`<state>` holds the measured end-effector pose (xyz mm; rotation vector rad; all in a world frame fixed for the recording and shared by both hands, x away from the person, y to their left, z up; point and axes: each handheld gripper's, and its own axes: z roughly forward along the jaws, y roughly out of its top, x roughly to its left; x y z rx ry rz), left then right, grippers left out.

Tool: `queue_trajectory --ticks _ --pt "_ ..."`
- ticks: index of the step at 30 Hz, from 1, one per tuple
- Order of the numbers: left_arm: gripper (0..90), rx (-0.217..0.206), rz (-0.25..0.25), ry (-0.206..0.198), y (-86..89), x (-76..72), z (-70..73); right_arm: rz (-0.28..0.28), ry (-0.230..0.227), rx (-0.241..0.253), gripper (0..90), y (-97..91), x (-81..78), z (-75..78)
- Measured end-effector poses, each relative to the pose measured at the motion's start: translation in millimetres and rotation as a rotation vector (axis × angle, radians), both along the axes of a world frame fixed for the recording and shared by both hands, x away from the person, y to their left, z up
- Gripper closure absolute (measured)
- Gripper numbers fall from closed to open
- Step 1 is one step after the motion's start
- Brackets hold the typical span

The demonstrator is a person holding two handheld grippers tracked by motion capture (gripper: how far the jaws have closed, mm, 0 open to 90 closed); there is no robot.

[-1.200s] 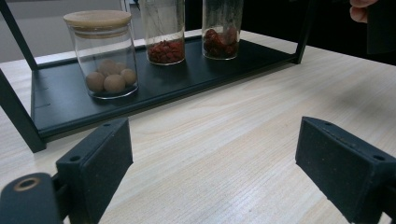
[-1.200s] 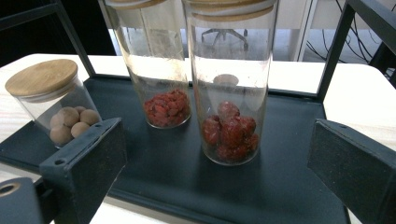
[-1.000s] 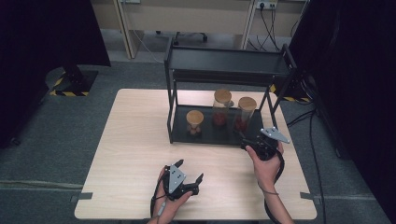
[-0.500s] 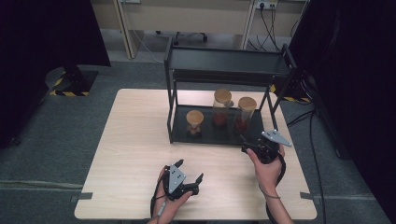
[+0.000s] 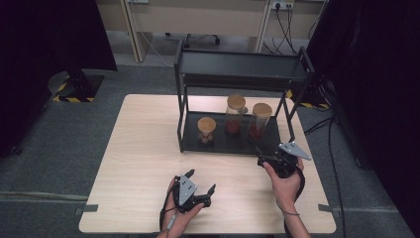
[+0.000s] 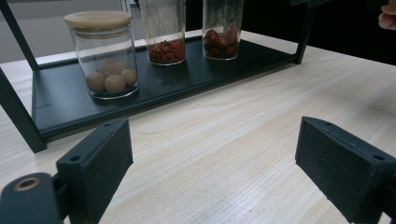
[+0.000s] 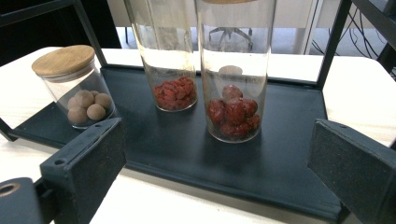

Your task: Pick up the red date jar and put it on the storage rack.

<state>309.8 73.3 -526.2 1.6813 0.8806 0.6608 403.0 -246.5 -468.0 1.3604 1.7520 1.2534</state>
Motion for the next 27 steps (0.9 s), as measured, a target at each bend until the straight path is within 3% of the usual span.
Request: queue_trajectory --ticks 27 --pt "10.7 -0.003 0.001 0.001 0.4 0.1 0.0 0.006 0.022 -0.012 5.0 -13.1 -23.8 -14.1"
